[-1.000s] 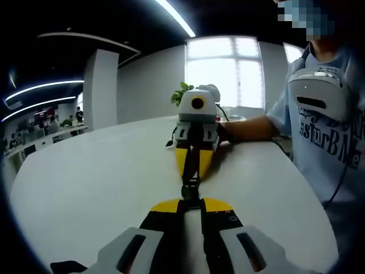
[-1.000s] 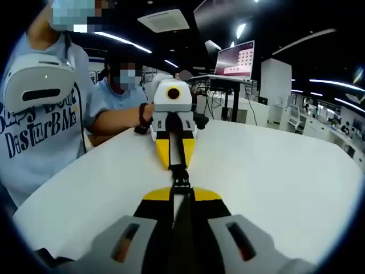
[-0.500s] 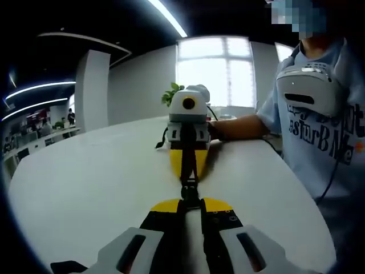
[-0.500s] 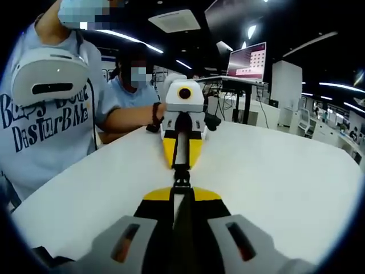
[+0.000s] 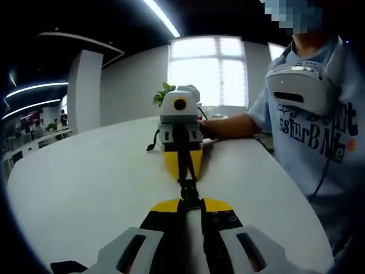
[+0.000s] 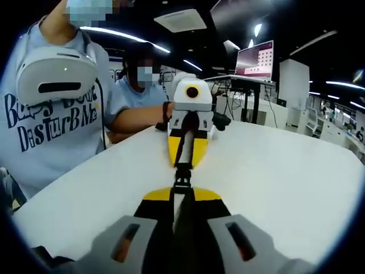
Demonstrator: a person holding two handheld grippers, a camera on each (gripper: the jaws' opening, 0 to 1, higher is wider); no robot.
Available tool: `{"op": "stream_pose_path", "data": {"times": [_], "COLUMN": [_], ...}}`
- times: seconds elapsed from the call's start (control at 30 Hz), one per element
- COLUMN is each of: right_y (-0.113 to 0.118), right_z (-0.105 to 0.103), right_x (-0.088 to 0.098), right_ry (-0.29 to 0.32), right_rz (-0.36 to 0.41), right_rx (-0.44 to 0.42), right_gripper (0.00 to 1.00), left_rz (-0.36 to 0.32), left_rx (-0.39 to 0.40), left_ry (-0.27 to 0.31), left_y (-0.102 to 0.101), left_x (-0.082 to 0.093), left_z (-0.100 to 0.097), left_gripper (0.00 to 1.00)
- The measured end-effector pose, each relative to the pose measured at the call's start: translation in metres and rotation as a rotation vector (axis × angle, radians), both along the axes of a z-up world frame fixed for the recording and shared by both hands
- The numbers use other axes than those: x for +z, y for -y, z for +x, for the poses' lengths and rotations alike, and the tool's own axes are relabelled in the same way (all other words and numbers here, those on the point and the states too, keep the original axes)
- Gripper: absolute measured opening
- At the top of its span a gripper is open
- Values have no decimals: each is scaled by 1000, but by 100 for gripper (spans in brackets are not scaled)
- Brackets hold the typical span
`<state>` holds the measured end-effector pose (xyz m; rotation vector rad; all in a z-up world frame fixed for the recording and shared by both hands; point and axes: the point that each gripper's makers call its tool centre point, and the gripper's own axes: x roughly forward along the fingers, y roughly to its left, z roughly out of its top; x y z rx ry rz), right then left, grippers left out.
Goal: Snap the two parts of the plastic buckle together until the buckle closes and remains connected.
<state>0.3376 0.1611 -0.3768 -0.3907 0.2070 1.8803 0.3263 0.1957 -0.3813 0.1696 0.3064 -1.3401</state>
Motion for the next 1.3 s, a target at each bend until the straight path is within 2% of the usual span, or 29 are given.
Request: {"op": "stream_pose_path", "data": {"times": [0.23, 1.3], "right_y": [1, 0], "right_z": [-6, -5], "right_x": [0, 1], "right_ry": [-7, 10], "right_rz": [-2, 11], "right_rx": [29, 34], "right_gripper": [10, 10], "left_rz": [3, 7], "left_rx": [-32, -24], "left_ry": [-1, -1], "left_y": [2, 2], "left_x": [0, 0], "left_z": [-6, -5], "left_gripper": [12, 11]}}
